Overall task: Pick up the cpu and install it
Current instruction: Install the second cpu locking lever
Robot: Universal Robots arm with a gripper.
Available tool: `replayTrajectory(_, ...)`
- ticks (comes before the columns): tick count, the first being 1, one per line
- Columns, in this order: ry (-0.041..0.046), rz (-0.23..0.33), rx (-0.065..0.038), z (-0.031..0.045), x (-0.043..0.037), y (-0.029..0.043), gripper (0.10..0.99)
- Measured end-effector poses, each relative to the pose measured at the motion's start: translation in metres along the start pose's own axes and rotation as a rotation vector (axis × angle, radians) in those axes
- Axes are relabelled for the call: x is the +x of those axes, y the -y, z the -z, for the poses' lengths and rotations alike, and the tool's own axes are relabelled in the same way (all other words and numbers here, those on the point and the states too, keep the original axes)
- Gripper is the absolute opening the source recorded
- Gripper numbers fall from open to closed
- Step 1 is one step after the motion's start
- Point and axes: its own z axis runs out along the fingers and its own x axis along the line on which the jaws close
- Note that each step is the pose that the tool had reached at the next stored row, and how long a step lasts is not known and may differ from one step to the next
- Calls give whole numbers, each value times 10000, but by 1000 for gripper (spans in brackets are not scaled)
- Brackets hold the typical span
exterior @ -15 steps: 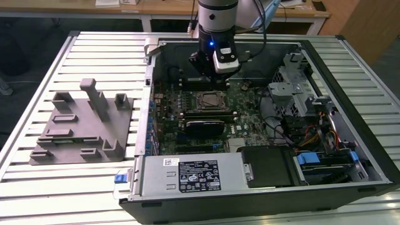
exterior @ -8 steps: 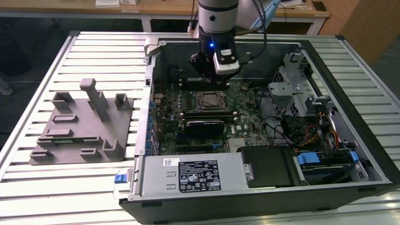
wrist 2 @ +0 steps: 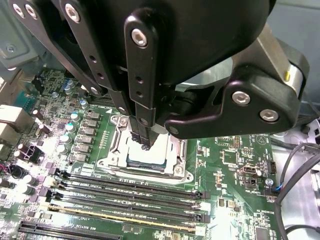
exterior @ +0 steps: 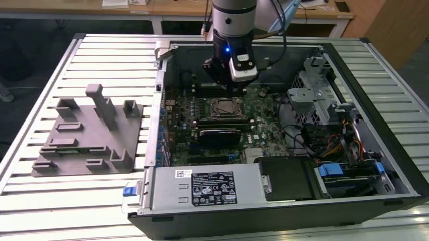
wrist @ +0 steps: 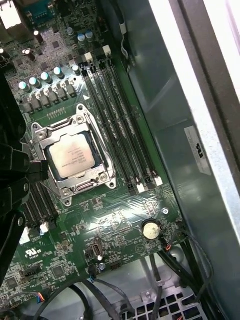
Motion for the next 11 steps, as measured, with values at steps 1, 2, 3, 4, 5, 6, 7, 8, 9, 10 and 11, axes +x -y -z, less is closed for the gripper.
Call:
replayTrajectory(1, 0, 0, 0, 0, -2, 5, 106)
replayTrajectory(2, 0, 0, 0, 0, -5, 11, 106)
replayTrajectory(3, 0, 0, 0, 0, -7, 16, 106)
replayTrajectory(4, 0, 0, 0, 0, -9, 22, 106)
replayTrajectory(5, 0, 0, 0, 0, -12, 29, 106)
replayTrajectory(6, 0, 0, 1, 0, -15, 36, 106)
replayTrajectory(7, 0, 0, 0, -1, -19, 46, 106)
replayTrajectory(8, 0, 0, 0, -1, -24, 56, 106)
replayTrajectory(9, 0, 0, -1, -1, -28, 66, 106)
replayTrajectory(10, 0, 0, -1, -1, -32, 76, 106)
replayTrajectory(11, 0, 0, 1, -1, -36, 86, 106)
